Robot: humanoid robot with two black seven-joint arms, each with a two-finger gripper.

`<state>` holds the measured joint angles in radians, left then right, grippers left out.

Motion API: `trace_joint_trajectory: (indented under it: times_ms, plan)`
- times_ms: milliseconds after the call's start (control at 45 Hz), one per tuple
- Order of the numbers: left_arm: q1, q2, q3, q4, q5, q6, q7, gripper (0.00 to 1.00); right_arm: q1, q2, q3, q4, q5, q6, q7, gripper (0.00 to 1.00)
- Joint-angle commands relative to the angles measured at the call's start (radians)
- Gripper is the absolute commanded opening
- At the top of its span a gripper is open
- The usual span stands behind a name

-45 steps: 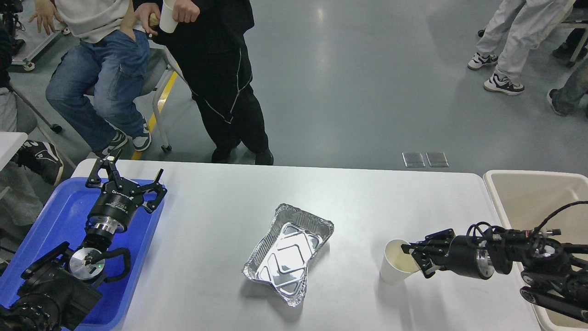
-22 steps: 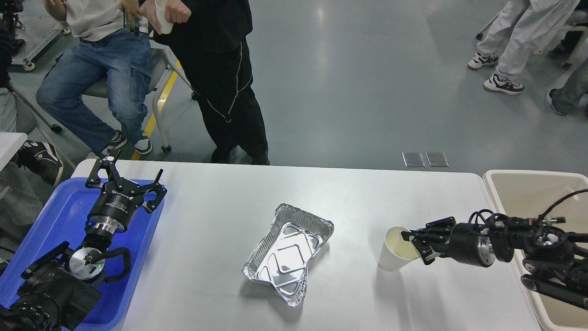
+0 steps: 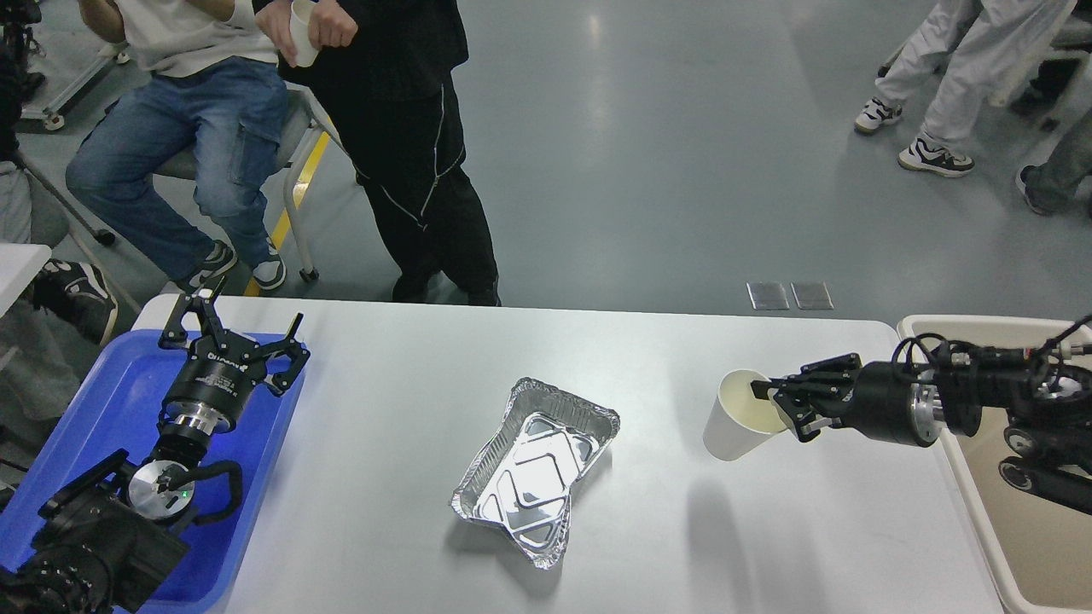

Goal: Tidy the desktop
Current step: 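Lift the paper cup with the right gripper toward the beige bin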

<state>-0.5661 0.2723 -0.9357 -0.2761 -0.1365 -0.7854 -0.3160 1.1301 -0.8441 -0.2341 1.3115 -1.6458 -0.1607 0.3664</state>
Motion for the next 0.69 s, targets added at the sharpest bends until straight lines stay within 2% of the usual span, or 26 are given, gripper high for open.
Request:
trace_joint_trajectory:
  times_ms: [0, 378, 667]
  plan:
    - [0.000, 0.001, 0.000, 0.000, 0.000, 0.000, 0.000, 1.00, 0.120, -0.075, 0.002, 0.070, 0.020, 0.076, 0.000, 0.00]
    - [0.000, -0.001, 0.000, 0.000, 0.000, 0.000, 0.000, 1.00, 0.292, -0.161, 0.007, 0.158, 0.069, 0.191, 0.000, 0.00]
    - [0.000, -0.001, 0.000, 0.000, 0.000, 0.000, 0.000, 1.00, 0.326, -0.184, 0.016, 0.176, 0.072, 0.234, 0.000, 0.00]
